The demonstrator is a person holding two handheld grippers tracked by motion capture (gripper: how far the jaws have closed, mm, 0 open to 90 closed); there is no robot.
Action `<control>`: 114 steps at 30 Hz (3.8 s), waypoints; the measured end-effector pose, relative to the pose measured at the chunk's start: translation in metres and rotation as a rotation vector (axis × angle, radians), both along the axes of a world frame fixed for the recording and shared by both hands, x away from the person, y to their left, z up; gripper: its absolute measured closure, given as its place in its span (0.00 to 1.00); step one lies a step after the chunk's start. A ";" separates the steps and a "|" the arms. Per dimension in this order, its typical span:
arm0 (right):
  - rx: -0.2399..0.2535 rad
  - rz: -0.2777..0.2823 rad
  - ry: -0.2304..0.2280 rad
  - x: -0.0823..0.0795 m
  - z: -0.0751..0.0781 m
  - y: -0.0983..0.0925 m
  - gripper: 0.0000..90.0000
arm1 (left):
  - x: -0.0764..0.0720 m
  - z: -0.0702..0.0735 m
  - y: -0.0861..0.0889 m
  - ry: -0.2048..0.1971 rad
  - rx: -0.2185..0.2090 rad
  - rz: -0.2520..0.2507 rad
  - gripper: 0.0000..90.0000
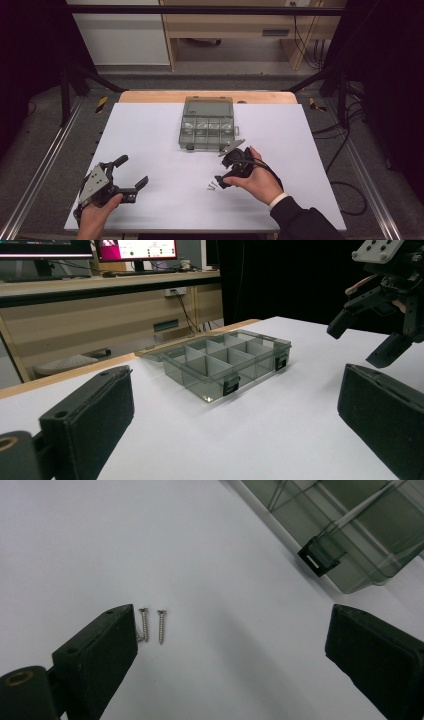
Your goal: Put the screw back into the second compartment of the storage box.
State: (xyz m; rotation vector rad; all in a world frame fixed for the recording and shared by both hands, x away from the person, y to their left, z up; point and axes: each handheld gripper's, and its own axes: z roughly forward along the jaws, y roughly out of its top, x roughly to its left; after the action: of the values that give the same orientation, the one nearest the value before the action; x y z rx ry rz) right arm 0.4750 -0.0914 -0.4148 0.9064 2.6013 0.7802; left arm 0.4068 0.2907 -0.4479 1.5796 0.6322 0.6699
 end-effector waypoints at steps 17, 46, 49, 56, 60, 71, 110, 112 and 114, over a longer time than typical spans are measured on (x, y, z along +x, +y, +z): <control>-0.061 0.060 0.066 0.000 -0.012 0.020 0.12 | 0.000 0.000 0.001 0.002 0.001 0.004 0.02; -0.033 0.057 0.136 0.001 -0.031 0.029 0.73 | 0.000 -0.001 -0.001 0.007 0.013 0.000 0.02; -0.028 0.060 0.147 0.001 -0.032 0.029 0.76 | 0.000 -0.001 -0.001 0.007 0.014 -0.002 0.02; -0.010 0.051 0.167 -0.001 -0.040 0.031 0.86 | 0.000 -0.001 -0.001 0.008 0.023 -0.002 0.02; -0.007 0.046 0.171 -0.001 -0.042 0.031 0.94 | 0.000 -0.001 -0.001 0.008 0.020 -0.003 0.02; 0.042 0.041 0.139 0.001 -0.037 0.027 0.98 | 0.001 -0.002 -0.002 0.008 0.022 -0.006 0.02; 0.161 0.027 -0.129 0.033 0.044 0.035 0.98 | 0.000 -0.003 -0.003 0.009 0.040 -0.007 0.02; 0.158 0.036 -0.134 0.036 0.047 0.040 0.98 | 0.000 -0.003 -0.004 0.009 0.035 -0.006 0.02; 0.159 0.036 -0.138 0.039 0.048 0.043 0.98 | 0.000 -0.003 -0.003 0.010 0.032 -0.005 0.02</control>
State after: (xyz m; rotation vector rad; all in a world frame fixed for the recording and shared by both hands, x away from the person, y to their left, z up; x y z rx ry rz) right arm 0.5136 -0.0480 -0.3666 0.8186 2.4690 1.0339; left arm 0.4063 0.2875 -0.4508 1.6141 0.6279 0.6715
